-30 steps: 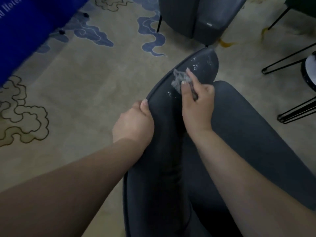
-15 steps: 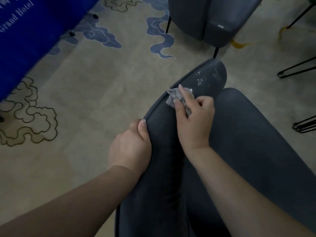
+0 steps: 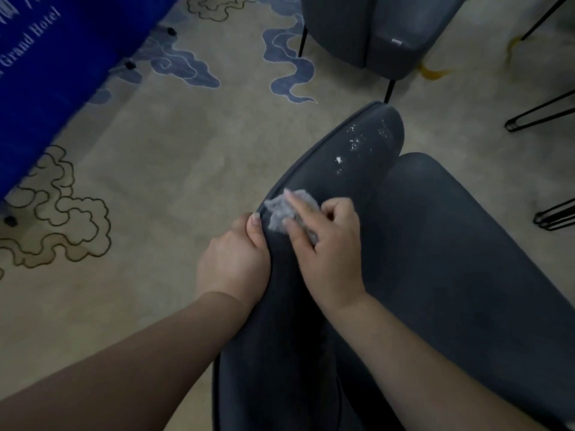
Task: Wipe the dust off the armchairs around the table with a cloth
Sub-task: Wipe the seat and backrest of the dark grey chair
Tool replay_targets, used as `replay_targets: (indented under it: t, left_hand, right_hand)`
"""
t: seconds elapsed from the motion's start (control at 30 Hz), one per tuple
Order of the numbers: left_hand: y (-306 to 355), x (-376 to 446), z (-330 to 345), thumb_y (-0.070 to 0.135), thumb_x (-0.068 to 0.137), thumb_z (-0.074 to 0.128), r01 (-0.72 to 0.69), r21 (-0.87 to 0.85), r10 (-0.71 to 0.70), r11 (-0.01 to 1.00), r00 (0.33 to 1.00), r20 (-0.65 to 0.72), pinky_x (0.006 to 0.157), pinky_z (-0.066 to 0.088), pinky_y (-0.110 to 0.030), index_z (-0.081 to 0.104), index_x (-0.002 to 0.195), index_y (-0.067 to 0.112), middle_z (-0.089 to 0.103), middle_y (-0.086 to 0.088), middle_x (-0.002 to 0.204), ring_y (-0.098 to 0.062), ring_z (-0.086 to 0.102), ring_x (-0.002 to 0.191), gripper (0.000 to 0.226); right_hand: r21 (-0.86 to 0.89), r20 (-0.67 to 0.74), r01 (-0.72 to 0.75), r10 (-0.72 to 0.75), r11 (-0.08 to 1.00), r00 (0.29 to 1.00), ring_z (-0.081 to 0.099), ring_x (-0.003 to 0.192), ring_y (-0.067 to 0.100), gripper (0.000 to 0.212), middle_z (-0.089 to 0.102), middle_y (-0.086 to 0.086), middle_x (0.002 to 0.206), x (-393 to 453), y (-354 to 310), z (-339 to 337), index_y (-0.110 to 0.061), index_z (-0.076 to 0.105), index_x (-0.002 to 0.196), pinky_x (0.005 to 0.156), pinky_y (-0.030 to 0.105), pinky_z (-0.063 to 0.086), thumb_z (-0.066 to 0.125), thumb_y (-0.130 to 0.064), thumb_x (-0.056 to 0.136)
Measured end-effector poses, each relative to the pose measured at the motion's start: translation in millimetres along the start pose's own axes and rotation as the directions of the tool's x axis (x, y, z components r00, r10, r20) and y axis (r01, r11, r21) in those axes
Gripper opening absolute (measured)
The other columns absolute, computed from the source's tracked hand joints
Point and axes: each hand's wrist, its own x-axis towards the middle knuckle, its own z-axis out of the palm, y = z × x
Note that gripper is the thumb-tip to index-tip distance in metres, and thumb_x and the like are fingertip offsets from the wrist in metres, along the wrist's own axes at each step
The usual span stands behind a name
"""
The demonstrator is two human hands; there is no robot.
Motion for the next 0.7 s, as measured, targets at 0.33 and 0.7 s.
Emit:
replay_targets:
  t: [0.33,0.7]
  left_hand:
    - [10,4,-7,0.049,0.095,0.015,-0.134,0.027,0.132,0.991,0.988,0.076,0.071,0.039,-0.033,0.025,0.144,0.041,0.065,-0.007,0.118,-0.032,0.062,0.098,0.051]
    - [53,87,15,0.042,0.100,0.028,-0.378,-0.171,0.408,0.910,0.890,0.206,0.077,0.041,-0.026,0.024,0.141,0.049,0.066,0.002,0.111,-0.022,0.063,0.092,0.042]
  right_hand:
    - [0.043,-0.134,-0.100,0.105,0.994,0.985,0.045,0.085,0.017,0.037,0.038,0.001,0.094,8,13,2,-0.030,0.062,0.125,0.085,0.025,0.044,0.058,-0.036,0.089]
    - [0.382,-0.339,-0.479,0.602,0.790,0.723,0.048,0.082,-0.010,0.034,0.041,-0.001,0.102,92,58,2,-0.033,0.057,0.130,0.081,-0.001,0.035,0.052,-0.032,0.097]
